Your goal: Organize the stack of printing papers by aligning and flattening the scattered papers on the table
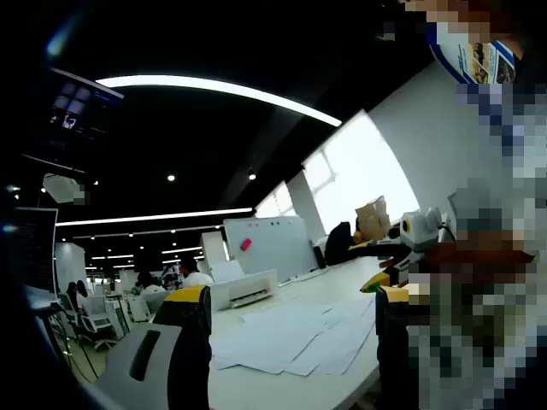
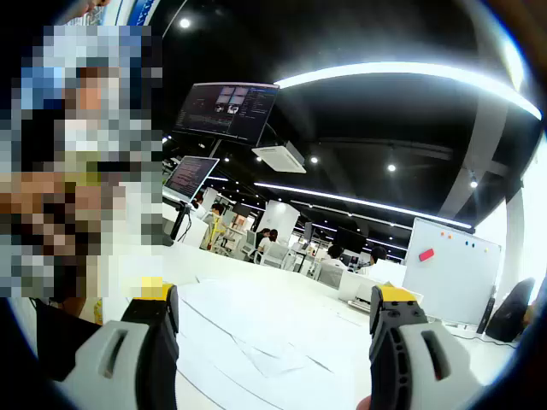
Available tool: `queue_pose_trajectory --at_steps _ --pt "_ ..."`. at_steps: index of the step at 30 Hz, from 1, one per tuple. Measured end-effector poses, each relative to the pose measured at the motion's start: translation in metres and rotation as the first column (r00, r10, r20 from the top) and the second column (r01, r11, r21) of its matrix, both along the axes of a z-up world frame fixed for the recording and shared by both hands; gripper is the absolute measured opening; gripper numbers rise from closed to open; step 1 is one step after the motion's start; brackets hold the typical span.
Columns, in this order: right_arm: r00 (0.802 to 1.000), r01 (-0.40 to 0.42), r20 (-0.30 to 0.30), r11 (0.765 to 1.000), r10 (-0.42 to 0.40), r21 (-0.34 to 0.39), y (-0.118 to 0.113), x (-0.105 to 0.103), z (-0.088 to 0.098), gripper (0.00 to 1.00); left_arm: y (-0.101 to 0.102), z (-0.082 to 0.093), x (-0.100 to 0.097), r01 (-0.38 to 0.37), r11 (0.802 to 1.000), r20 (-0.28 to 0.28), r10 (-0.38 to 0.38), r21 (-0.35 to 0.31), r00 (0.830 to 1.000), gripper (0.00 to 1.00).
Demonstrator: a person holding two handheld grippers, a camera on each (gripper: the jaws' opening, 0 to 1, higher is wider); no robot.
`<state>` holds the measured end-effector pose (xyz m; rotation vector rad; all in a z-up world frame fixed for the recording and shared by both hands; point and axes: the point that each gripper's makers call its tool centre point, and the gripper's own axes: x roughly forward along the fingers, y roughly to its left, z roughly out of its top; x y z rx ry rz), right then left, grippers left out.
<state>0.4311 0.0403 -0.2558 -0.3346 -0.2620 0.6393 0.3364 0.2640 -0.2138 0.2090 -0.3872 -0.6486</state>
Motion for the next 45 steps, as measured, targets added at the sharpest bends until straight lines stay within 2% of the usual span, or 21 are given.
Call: queue_pose_trajectory --at_steps 27,32,36,39,43,45 --pt "0.999 0.0 -0.033 0.999 -0.001 -0.034 0.004 0.002 -0.007 0.86 0.001 0.0 0.001 -0.009 1.0 -0.004 0.009 0.015 1.0 0.81" --pt "0.997 0.012 -0.079 1.0 -0.014 -0.026 0.008 0.009 -0.009 0.84 0.003 -0.001 0.006 -0.023 0.999 -0.008 0.023 0.024 1.0 0.8" --pt "0.986 0.024 -0.166 1.0 -0.024 -0.004 0.015 0.023 -0.013 0.84 0.005 0.002 0.016 -0.038 0.998 -0.003 0.038 0.04 0.999 0.79" --pt "0.972 0.047 -0.231 0.999 -0.047 -0.004 0.024 0.047 -0.019 0.86 0.008 0.005 0.029 -0.053 0.998 -0.005 0.053 0.043 0.999 0.78" --pt "0.952 0.093 -0.285 0.992 -0.112 -0.079 0.037 0.095 -0.033 0.87 0.01 0.009 0.041 -0.057 0.997 0.003 0.057 0.05 0.998 0.78" --pt "0.934 0.117 -0.319 0.981 -0.162 -0.155 0.041 0.117 -0.048 0.88 0.012 0.012 0.052 -0.057 0.997 -0.001 0.057 0.061 0.998 0.78"
